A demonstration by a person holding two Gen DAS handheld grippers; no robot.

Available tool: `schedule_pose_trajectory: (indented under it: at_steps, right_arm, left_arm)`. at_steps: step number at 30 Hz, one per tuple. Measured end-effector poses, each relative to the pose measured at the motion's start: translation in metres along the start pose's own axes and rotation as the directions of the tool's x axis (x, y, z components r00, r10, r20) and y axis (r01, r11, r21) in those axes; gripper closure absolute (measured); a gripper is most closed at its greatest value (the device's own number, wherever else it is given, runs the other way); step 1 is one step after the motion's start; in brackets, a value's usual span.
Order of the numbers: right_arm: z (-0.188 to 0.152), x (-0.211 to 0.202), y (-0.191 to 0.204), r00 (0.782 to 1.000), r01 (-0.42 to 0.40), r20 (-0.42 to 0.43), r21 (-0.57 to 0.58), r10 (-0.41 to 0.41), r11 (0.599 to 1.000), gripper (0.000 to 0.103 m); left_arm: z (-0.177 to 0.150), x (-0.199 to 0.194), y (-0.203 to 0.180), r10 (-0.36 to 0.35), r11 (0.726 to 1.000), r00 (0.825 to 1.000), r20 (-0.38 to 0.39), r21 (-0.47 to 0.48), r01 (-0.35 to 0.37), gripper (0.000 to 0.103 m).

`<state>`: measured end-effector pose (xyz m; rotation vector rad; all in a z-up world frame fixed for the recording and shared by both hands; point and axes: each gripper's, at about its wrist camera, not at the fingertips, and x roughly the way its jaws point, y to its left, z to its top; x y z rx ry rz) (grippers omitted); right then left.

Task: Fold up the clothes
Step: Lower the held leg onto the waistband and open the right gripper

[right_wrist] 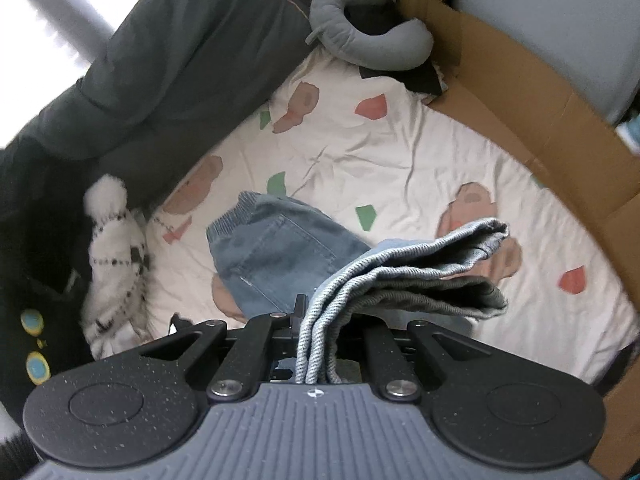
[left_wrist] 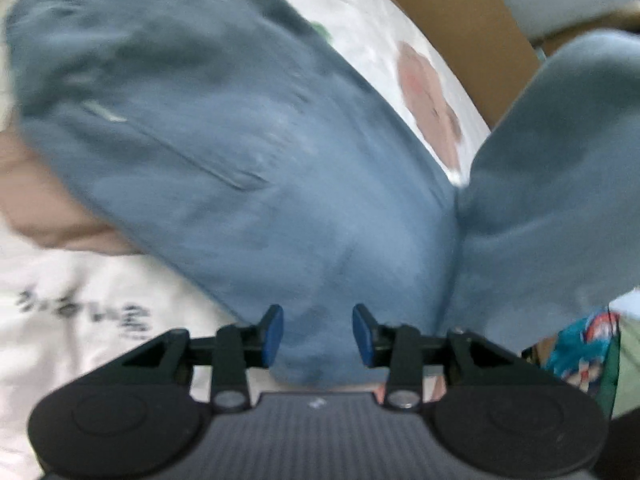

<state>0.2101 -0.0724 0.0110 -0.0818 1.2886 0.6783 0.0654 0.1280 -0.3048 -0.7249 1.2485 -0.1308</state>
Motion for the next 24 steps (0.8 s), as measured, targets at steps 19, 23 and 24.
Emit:
schedule_pose_trajectory:
  at_steps: [19, 23, 24]
  right_arm:
    - [-0.012, 0.126, -0.022, 0.991, -0.133, 0.044, 0.172, 0.127, 0.976, 0.098]
    - [-0.014, 0.148, -0.022, 0.985, -0.172, 0.043, 0.192, 0.166, 0.966, 0.098]
    - [-0.014, 0.154, -0.022, 0.983, -0.181, 0.043, 0.197, 0.176, 0.963, 0.098]
  left_arm:
    - [-0.014, -0.037, 0.051, 0.054, 0.991, 0.996, 0.071, -0.126, -0.044, 0.063]
    - [-0.013, -0.047, 0.057, 0.057, 0.988, 0.993, 0.104, -0.146, -0.041, 0.063]
    - [-0.013, -0.048, 0.058, 0.059, 0.988, 0.992, 0.113, -0.152, -0.041, 0.062]
